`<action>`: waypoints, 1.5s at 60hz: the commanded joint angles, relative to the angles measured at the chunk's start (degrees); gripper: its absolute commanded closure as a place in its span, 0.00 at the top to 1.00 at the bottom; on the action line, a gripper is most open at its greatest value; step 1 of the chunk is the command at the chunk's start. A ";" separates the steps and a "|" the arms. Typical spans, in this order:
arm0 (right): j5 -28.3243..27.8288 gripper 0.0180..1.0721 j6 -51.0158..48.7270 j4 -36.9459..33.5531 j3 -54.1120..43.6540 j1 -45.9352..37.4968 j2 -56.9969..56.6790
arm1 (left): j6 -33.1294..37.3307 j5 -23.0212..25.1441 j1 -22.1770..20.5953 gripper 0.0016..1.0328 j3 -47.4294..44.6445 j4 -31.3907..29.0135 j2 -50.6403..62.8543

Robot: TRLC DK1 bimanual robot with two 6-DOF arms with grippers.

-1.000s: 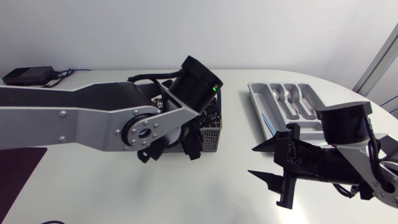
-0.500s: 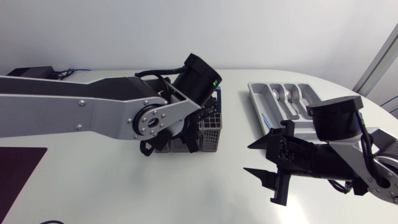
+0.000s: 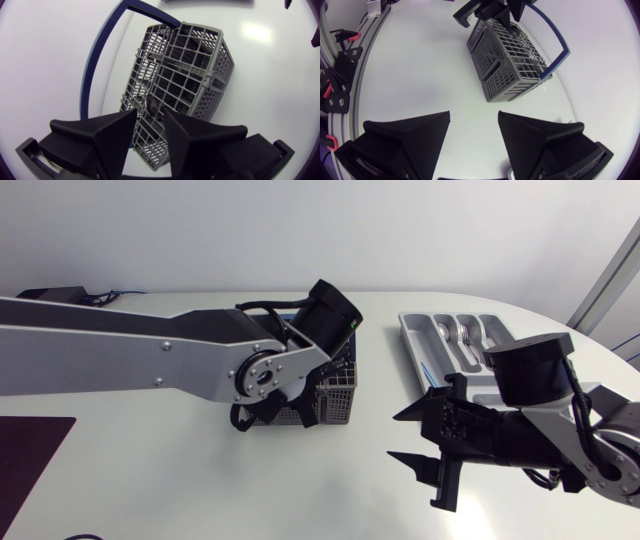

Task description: Unload the cutlery basket into the drawer organizer.

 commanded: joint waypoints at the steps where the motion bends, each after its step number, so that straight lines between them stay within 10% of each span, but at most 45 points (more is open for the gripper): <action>1: 0.51 0.67 1.56 0.00 1.60 0.41 0.56 | -1.06 -1.20 -0.36 0.51 2.02 -0.61 1.93; 27: 0.51 0.67 2.00 -0.70 2.39 1.12 0.56 | -0.35 -4.80 -0.36 0.50 3.60 -0.43 5.36; 51: 0.51 0.67 2.00 -1.23 1.86 1.12 -0.58 | -0.26 -6.39 -0.36 0.22 5.89 -0.34 8.61; 90: 0.51 0.67 1.82 -1.67 0.98 0.94 -2.51 | -0.26 -9.46 -0.97 0.14 5.62 -0.43 8.70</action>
